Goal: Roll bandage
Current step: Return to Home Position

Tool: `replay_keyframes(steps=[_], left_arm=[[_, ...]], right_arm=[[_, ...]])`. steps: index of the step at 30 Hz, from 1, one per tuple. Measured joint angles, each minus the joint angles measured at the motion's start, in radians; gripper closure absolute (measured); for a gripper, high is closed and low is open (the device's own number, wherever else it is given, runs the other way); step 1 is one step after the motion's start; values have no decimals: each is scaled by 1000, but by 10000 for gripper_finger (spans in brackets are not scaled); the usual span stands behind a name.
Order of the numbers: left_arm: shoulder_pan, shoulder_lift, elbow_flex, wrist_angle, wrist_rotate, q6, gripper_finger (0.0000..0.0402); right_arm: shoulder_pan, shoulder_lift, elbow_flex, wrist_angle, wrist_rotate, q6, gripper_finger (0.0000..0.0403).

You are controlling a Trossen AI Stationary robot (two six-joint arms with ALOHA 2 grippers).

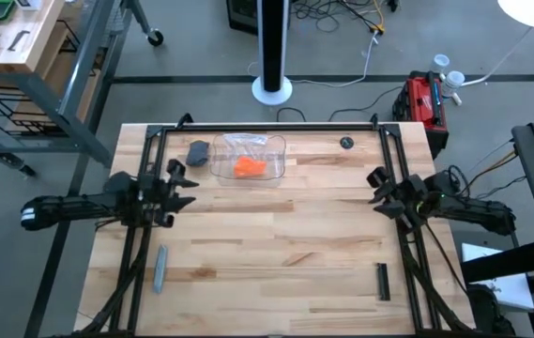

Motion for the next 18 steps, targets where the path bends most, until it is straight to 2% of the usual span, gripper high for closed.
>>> replay_keyframes(steps=[3, 8, 10, 13, 18], left_arm=[[0, -23, 0, -58, 55, 16, 224], [0, -28, 0, -247, 27, 3, 234], [0, -12, 0, -234, 52, -35, 238], [0, -16, 22, -225, 176, -23, 245], [0, -70, 106, -194, 193, 16, 256]], right_arm=[[0, 2, 0, -3, 0, 0, 340], [0, -1, 0, -3, 0, 0, 353], [0, -1, 0, -7, 0, 0, 356], [0, -1, 0, -9, 0, 0, 359], [0, -1, 0, -23, 0, 0, 354]])
